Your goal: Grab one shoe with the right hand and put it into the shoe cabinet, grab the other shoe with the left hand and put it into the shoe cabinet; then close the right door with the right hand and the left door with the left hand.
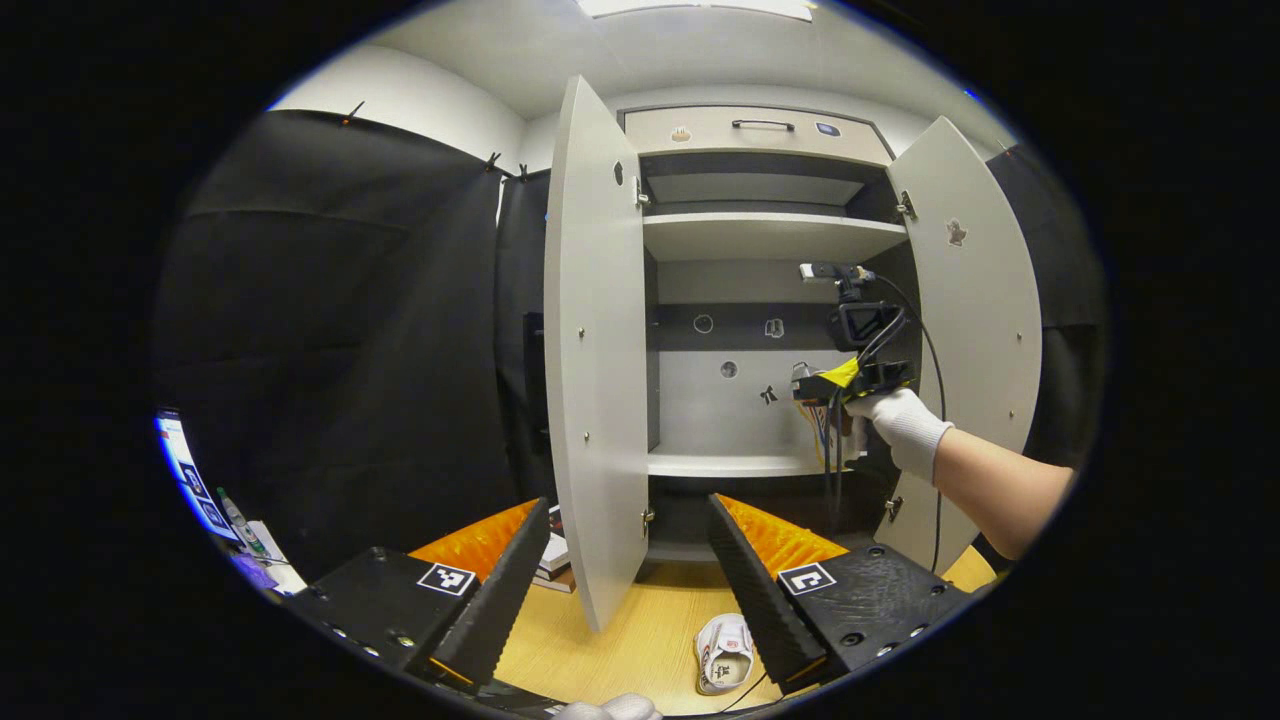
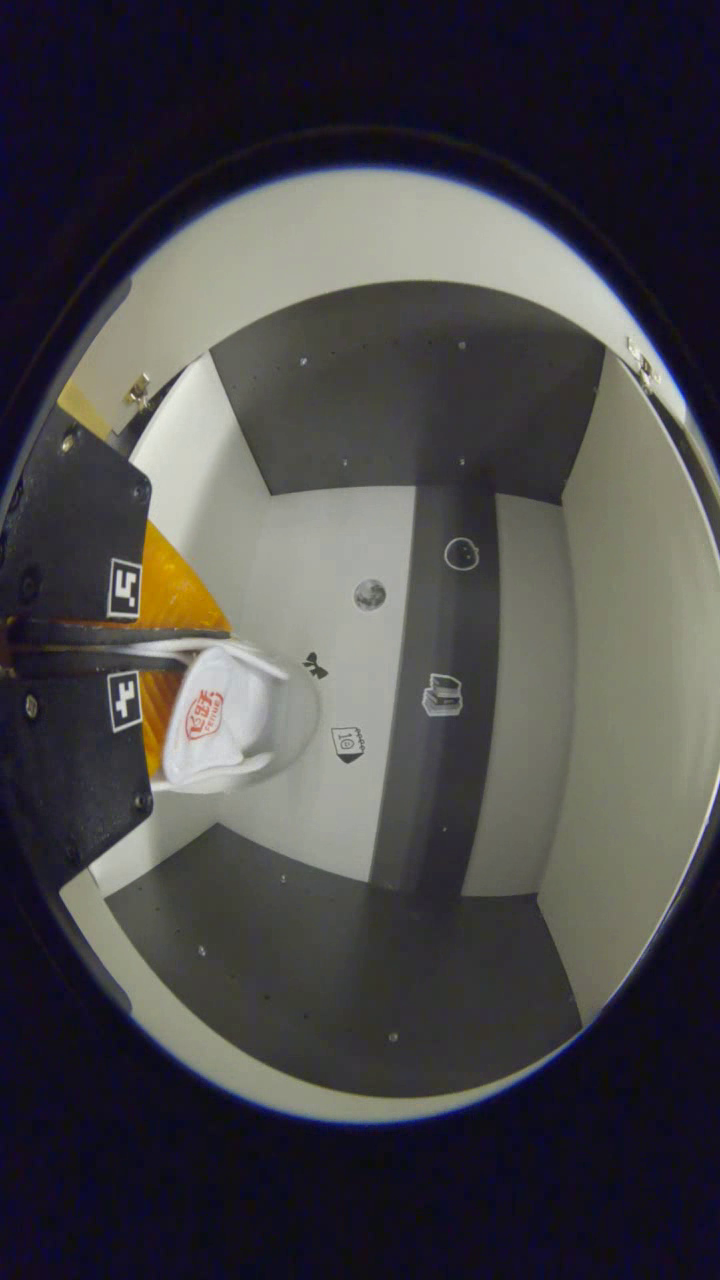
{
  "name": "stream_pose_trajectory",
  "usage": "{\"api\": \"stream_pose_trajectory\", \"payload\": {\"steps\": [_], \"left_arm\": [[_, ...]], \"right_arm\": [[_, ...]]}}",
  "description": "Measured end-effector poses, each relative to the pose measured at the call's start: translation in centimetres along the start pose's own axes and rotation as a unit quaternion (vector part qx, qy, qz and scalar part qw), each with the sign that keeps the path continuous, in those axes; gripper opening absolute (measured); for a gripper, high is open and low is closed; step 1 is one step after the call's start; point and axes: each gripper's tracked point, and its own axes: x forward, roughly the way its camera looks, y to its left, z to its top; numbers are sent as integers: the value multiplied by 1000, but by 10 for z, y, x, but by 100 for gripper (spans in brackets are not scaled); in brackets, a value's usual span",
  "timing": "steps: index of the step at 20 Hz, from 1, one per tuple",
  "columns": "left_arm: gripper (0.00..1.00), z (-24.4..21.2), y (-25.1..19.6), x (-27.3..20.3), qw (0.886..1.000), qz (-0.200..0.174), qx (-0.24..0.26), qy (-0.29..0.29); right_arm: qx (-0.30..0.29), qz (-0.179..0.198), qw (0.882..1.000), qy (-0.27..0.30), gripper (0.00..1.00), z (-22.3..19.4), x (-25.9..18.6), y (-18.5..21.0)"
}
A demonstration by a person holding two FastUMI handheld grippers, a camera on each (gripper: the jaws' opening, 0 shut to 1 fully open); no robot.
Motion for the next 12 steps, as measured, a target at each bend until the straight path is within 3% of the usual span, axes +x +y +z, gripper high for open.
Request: {"api": "stream_pose_trajectory", "payload": {"steps": [6,10,12], "left_arm": [[94,-1,-1,-1,1000,23,8,8],[94,4,1,-4,1000,31,4,3],[94,7,2,-5,999,34,4,-1]], "right_arm": [[38,-2,994,104,4,-37,47,-4],[51,-18,983,177,8,-57,65,-11],[58,-18,981,182,13,-58,68,-9]]}}
